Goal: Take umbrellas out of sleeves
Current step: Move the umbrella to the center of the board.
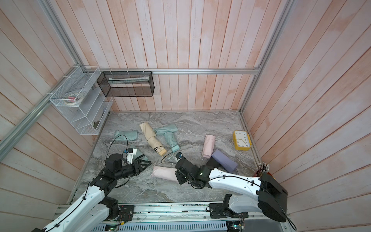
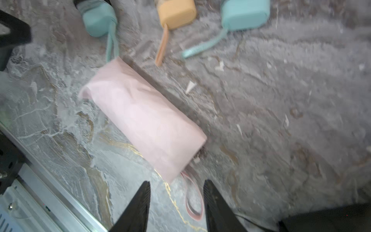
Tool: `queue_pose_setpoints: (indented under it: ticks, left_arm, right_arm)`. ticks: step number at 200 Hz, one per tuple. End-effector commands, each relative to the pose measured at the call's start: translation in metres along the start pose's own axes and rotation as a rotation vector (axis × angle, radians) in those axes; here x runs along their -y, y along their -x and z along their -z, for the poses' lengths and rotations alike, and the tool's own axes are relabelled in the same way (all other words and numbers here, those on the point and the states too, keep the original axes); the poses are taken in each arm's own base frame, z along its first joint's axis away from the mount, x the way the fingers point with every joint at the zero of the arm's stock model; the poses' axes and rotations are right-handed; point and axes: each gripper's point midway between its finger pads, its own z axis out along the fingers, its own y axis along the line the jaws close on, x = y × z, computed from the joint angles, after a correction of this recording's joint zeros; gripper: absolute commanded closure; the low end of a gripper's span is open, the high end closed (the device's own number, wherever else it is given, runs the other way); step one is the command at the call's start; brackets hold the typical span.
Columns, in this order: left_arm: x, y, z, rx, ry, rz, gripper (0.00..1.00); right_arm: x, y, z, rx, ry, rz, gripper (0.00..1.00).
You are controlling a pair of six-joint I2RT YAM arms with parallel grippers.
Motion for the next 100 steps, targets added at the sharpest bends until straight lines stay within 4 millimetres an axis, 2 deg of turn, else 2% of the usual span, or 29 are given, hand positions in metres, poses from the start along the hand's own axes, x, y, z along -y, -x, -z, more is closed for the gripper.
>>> queue_pose_setpoints:
  ticks: [1, 20, 36, 64, 100]
  left_arm:
    - [-0.009, -0.001, -0.007, 0.012, 0.036, 0.033, 0.46]
    - [-0.015, -0.003, -0.011, 0.012, 0.064, 0.042, 0.48]
    - [-0.020, -0.005, -0.012, 0.020, 0.086, 0.050, 0.48]
    - [-0.031, -0.008, -0.014, 0.030, 0.108, 0.081, 0.48]
    - [-0.040, -0.014, -0.020, 0.012, 0.120, 0.108, 0.48]
  right_arm:
    - [0.006, -0.007, 0.009, 0.006, 0.115, -0.169, 0.54]
    - [0.006, -0.005, 0.013, 0.046, 0.252, -0.241, 0.48]
    - [0.008, 0.001, 0.014, 0.062, 0.340, -0.280, 0.47]
    - [0.010, 0.007, 0.005, 0.028, 0.366, -0.275, 0.47]
    - [-0.005, 0.013, -0.007, -0.065, 0.452, -0.252, 0.48]
